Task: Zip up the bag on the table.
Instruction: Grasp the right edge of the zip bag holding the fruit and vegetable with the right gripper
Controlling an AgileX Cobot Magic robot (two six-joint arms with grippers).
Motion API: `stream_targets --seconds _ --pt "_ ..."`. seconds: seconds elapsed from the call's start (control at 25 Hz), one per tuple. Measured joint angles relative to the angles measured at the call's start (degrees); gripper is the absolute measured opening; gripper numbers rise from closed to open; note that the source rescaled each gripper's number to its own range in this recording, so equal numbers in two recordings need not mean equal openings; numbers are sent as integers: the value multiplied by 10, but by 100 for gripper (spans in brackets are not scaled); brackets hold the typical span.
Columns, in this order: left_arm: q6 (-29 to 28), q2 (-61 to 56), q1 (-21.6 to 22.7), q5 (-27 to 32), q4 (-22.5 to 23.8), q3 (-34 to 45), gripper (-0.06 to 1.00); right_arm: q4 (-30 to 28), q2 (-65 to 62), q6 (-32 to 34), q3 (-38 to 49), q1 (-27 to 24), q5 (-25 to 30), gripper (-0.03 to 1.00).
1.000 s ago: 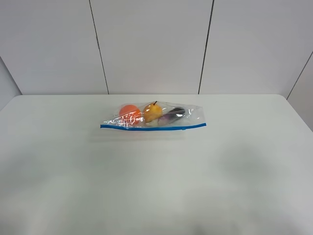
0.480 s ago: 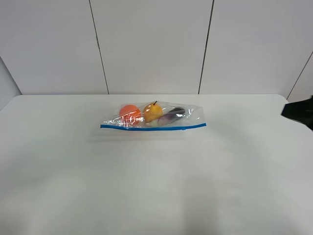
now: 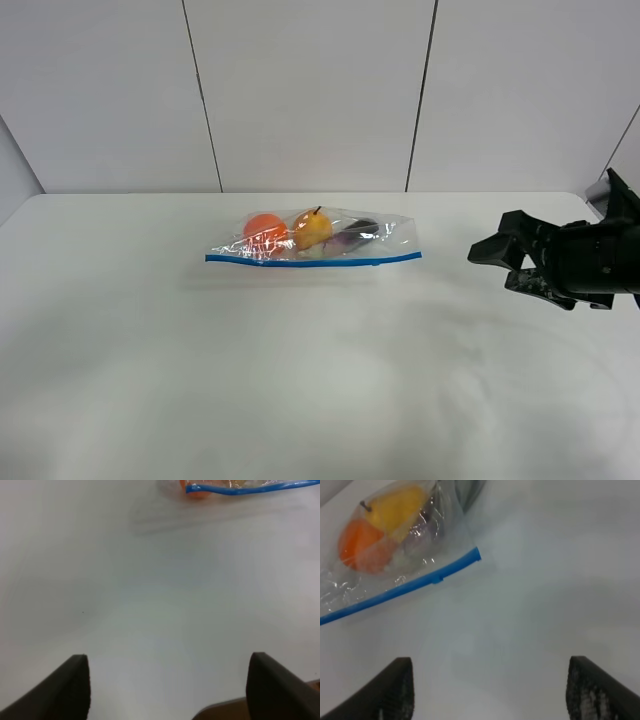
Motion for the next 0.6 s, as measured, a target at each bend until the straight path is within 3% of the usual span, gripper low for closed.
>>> stream_targets --seconds 0.2,0.32,0.6 --pt "0 0 0 0 0 0 100 154 69 -179 -11 0 31 100" --pt "0 0 0 0 0 0 100 203 117 -242 -38 0 75 100" --pt "0 0 0 0 0 0 100 236 210 -268 -103 0 118 100"
